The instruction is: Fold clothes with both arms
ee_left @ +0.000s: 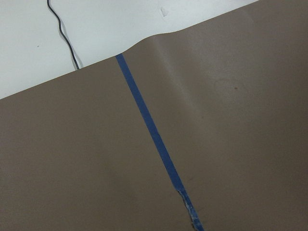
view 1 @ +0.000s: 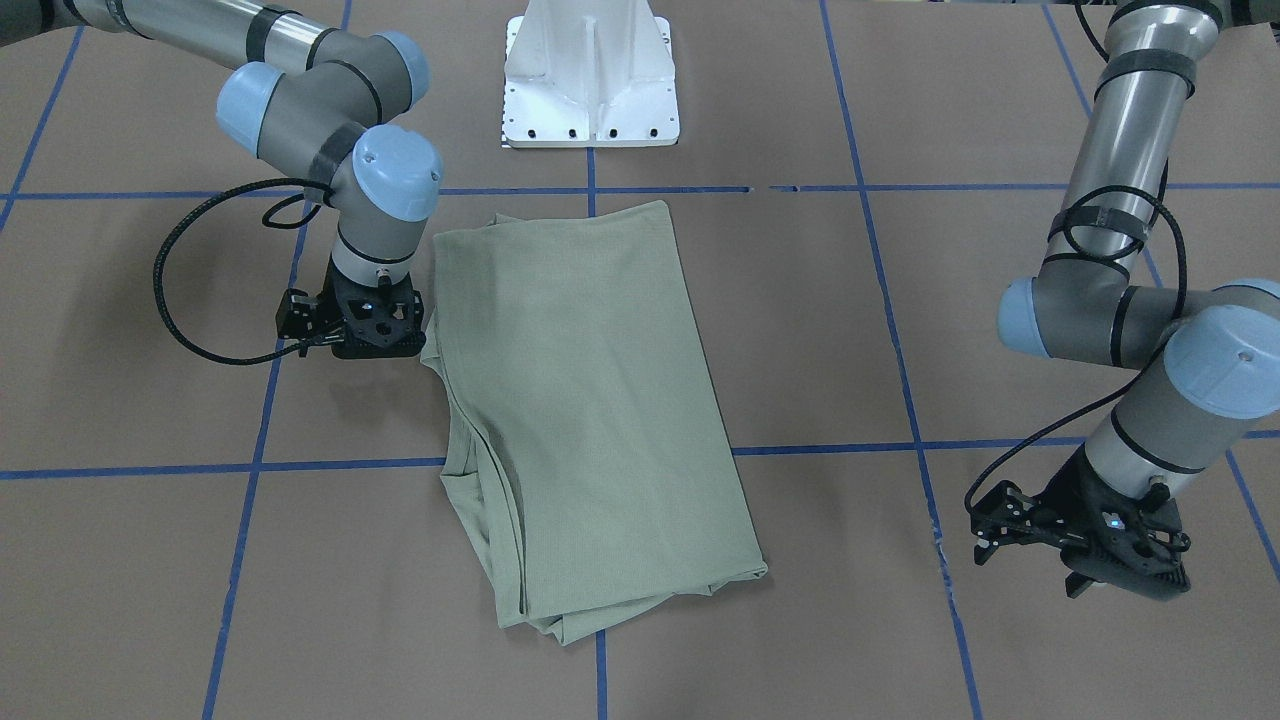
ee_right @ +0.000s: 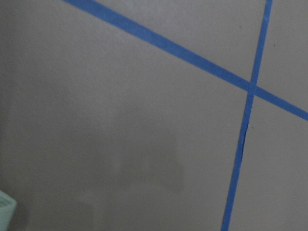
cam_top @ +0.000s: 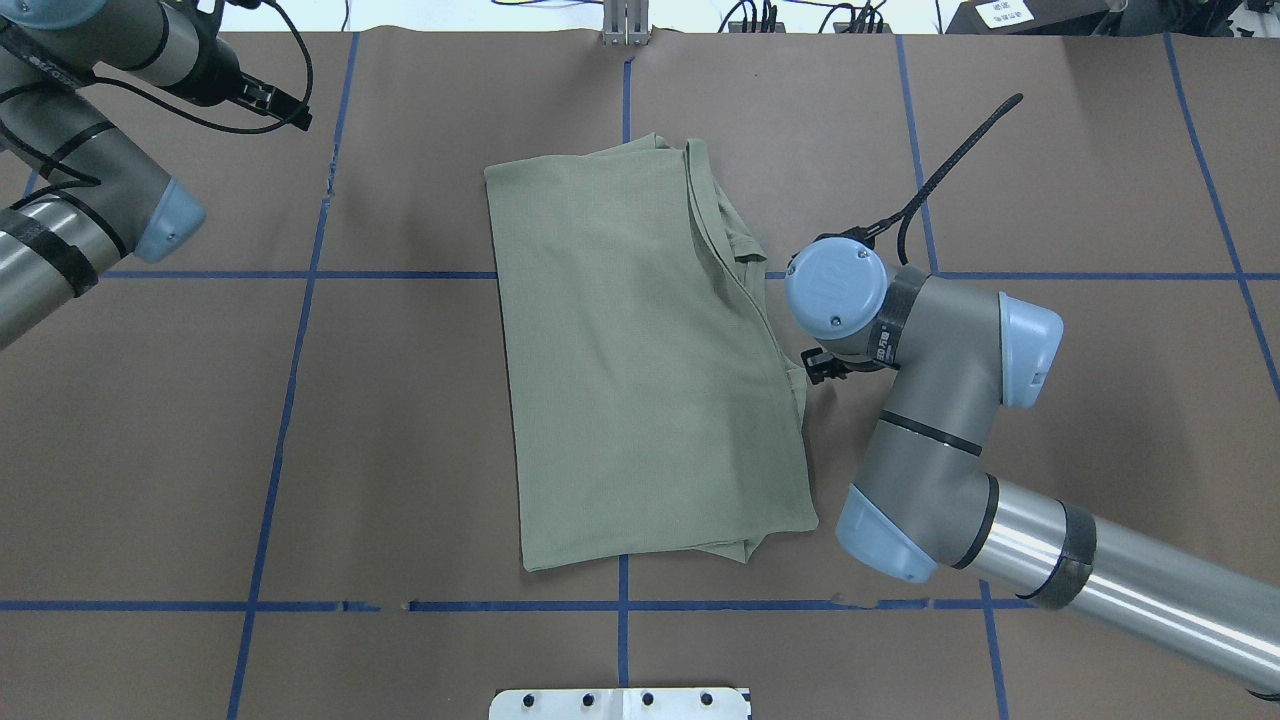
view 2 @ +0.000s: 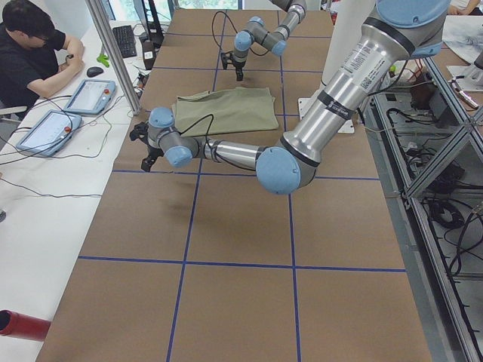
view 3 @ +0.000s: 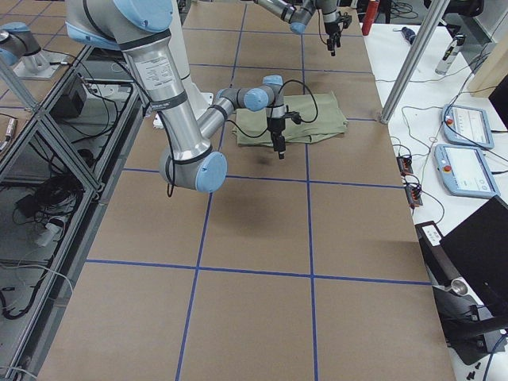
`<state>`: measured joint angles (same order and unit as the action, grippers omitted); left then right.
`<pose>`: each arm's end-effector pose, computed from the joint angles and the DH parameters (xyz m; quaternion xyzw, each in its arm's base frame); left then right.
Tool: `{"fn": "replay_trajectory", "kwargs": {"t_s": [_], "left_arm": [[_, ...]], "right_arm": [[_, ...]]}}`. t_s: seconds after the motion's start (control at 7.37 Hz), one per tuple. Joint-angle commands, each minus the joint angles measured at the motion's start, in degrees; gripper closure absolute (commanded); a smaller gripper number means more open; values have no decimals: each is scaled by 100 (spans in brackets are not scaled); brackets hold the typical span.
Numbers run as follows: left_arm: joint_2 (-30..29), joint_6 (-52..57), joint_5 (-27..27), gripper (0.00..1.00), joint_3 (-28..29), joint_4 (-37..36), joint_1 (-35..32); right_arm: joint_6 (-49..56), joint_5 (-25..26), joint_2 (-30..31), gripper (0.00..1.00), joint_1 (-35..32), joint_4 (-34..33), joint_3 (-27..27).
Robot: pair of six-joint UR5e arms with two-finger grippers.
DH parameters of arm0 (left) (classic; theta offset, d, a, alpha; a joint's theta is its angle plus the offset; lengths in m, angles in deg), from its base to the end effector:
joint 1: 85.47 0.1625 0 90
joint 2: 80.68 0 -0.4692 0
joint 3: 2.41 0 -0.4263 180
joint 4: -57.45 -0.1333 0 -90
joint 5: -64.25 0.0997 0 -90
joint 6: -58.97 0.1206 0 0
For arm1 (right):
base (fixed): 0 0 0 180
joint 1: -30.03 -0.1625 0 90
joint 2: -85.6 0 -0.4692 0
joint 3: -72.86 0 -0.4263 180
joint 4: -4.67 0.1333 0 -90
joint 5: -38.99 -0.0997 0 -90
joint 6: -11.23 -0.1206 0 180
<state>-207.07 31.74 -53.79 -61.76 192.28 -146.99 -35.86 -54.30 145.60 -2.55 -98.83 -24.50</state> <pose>0.3371 -0.7820 0.4882 0.2640 0.3873 0.1130 0.8761 -0.5330 -0.4906 0.3799 0.1043 -0.1806 -0.0940 0.9735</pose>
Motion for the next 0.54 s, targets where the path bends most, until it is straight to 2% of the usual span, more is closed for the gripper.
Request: {"fn": "replay_trajectory", "kwargs": {"t_s": [0.0, 0.14, 0.41], "left_arm": [[-9, -45, 0, 0, -76, 0, 0], [-9, -228, 0, 0, -189, 0, 0], [-9, -247, -148, 0, -225, 52, 17]], "right_arm": [[-299, -295, -503, 0, -256, 1084, 424], [-440, -304, -1151, 0, -361, 1104, 1046], [-459, -365, -1657, 0, -494, 1750, 2023]]}}
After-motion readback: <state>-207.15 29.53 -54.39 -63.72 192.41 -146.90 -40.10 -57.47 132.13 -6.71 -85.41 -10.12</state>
